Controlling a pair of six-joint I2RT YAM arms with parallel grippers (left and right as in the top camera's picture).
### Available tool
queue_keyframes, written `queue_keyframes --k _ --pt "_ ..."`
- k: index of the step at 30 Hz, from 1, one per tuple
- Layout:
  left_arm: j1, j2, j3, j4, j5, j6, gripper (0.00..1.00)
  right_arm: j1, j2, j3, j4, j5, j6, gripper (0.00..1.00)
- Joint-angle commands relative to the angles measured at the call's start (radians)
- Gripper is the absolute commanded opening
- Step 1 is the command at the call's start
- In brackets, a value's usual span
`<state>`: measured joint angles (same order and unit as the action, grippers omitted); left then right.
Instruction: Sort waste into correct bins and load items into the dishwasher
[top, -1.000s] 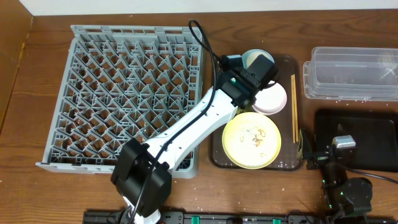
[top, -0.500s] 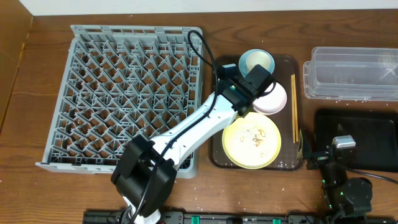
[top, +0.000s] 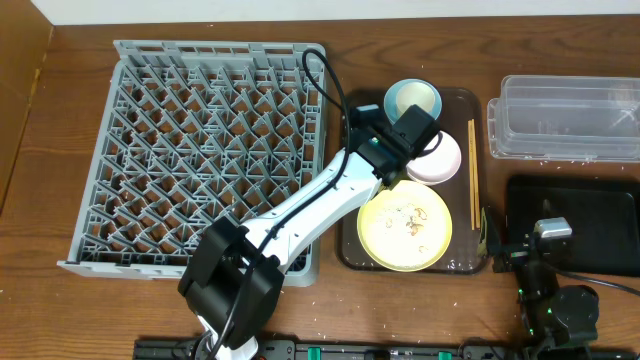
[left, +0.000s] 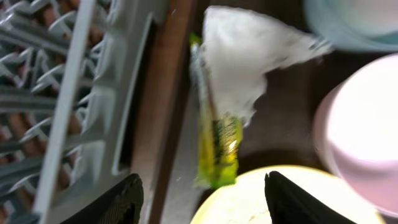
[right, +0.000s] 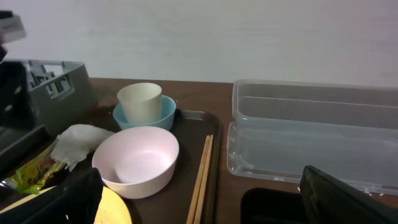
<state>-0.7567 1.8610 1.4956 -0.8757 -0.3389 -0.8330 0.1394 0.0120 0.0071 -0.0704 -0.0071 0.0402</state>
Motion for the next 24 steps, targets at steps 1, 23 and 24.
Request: queue_keyframes --k 1,23,24 --pt "-0.001 -0.087 0.044 -0.043 -0.007 0.030 0.64 -0.008 -0.006 -0.002 -0.005 0.003 -0.004 0.99" --pt "0.534 -0.894 0.053 -0.575 -0.053 0.061 0.87 -0.008 -0.006 -0.002 -0.005 0.003 -0.004 0.99" --pt "0.542 -0.916 0.053 -0.582 -0.053 0.061 0.88 -0.008 -0.006 -0.002 -0.005 0.003 -0.004 0.99"
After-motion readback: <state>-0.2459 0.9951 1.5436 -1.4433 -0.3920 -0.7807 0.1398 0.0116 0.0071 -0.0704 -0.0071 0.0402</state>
